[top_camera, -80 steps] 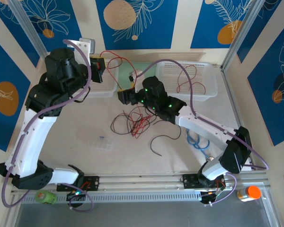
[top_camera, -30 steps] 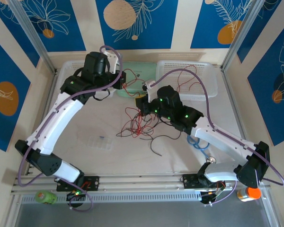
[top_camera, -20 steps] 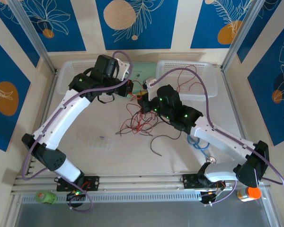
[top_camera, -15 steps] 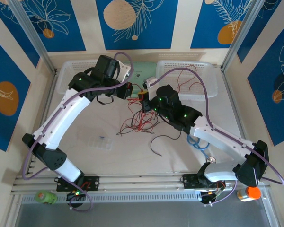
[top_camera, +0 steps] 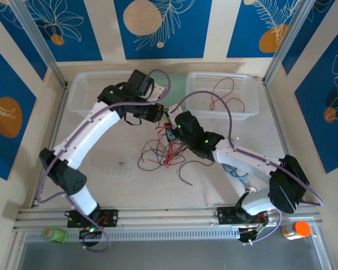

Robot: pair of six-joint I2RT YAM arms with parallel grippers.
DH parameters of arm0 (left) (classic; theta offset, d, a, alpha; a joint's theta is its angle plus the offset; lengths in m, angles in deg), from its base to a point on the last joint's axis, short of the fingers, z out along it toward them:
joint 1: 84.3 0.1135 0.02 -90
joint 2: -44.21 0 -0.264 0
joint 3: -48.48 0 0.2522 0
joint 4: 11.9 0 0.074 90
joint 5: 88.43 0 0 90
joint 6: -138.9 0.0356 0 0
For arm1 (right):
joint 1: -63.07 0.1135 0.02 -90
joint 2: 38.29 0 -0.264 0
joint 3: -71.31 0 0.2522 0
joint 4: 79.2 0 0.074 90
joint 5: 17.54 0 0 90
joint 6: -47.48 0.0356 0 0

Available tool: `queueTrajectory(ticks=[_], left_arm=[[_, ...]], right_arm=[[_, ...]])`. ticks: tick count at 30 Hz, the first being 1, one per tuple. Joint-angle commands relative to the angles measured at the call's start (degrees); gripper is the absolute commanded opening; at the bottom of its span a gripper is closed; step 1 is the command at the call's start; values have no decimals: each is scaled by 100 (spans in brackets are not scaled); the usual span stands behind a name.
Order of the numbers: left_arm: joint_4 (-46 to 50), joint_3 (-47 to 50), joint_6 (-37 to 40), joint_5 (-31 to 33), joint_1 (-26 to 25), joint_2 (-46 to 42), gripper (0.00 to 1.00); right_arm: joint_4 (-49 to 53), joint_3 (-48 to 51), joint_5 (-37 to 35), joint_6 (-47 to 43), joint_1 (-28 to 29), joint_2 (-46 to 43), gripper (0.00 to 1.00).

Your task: Untangle the cables

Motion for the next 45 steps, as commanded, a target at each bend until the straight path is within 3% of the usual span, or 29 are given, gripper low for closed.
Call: queueTrajectory(ticks=[1, 9, 12, 16, 19, 45], left_arm=[[4, 52, 118, 174, -47, 37, 0], [103, 28, 77, 426, -51, 171, 0], [114, -22, 81, 242, -61, 264, 0], [153, -135, 130, 142, -131, 386, 0], [271, -273, 198, 102, -194, 500, 0], [1575, -1090, 827, -352, -414, 710, 0]], right_arm=[[-367, 91, -464, -35, 32, -182, 5], [-266, 409, -689, 156, 49, -500, 8], [-305, 454, -612, 152, 47, -488, 14], [-377, 362, -390, 64, 69, -357, 30], [-408, 224, -496, -32, 87, -211, 34], [-865, 241, -1179, -307, -24, -41, 35]])
